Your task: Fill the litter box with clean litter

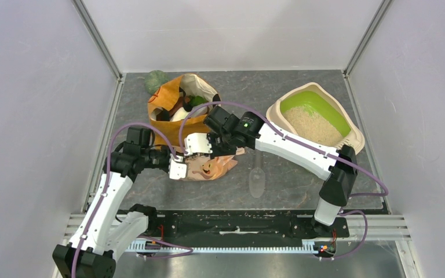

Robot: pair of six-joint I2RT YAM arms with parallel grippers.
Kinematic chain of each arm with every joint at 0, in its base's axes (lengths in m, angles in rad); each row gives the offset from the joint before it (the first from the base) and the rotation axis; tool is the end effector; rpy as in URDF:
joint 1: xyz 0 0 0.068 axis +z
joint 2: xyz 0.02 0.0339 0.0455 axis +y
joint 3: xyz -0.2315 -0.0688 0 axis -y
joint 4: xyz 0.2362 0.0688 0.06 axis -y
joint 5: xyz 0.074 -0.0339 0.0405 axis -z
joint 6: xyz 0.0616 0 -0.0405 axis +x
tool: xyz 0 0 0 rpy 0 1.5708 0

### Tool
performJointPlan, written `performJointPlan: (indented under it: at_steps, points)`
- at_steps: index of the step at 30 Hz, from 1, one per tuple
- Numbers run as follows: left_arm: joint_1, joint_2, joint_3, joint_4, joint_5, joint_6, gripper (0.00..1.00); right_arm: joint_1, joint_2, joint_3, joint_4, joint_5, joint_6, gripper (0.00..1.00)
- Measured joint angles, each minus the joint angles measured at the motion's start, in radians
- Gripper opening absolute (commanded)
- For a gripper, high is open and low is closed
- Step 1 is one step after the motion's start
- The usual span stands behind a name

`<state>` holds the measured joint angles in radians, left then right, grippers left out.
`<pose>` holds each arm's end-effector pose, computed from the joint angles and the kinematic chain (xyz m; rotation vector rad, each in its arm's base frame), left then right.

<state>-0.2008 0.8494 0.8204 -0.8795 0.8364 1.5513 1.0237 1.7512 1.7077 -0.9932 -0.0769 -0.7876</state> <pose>0.1632 -0.0799 0.2495 1.8324 1.1062 -0.2792 0.1879 0.3177 0.2744 -2.0738 1.5917 0.1841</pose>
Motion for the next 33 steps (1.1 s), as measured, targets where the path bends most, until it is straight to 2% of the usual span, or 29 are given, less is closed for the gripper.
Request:
performJointPlan:
  at_steps: [2,5,10,12,14,19,20,25,30,33]
  points:
    - [0.000,-0.001,0.000,0.000,0.000,-0.002,0.02,0.000,0.000,0.000,0.004,0.001,0.006,0.16]
    - [-0.001,-0.002,-0.001,0.000,0.000,-0.002,0.02,-0.001,0.000,0.000,0.006,0.000,0.014,0.29]
    - [-0.002,-0.002,-0.002,0.001,0.000,-0.001,0.02,-0.005,0.000,0.000,0.013,-0.005,0.031,0.41]
    - [-0.003,-0.002,-0.002,0.004,0.001,-0.001,0.02,-0.007,0.000,0.000,0.013,-0.010,0.036,0.42]
    - [-0.003,-0.002,-0.002,0.007,0.001,-0.001,0.02,-0.010,0.000,0.000,0.014,-0.016,0.037,0.49]
    - [-0.003,-0.002,-0.002,0.007,0.001,-0.001,0.02,-0.021,-0.001,0.000,0.014,-0.031,0.051,0.87]
    - [-0.003,-0.002,-0.002,0.007,0.001,-0.001,0.02,-0.025,-0.003,0.000,0.014,-0.036,0.061,0.90]
    - [-0.003,-0.002,-0.002,0.007,0.001,-0.001,0.03,-0.071,-0.029,0.018,0.010,-0.094,0.109,0.94]
    - [-0.003,-0.003,-0.002,0.014,0.000,-0.001,0.28,-0.213,-0.113,0.054,0.004,-0.233,0.198,0.86]
    - [-0.005,-0.012,-0.001,0.033,0.006,-0.005,0.44,-0.325,-0.205,0.012,0.022,-0.317,0.219,0.83]
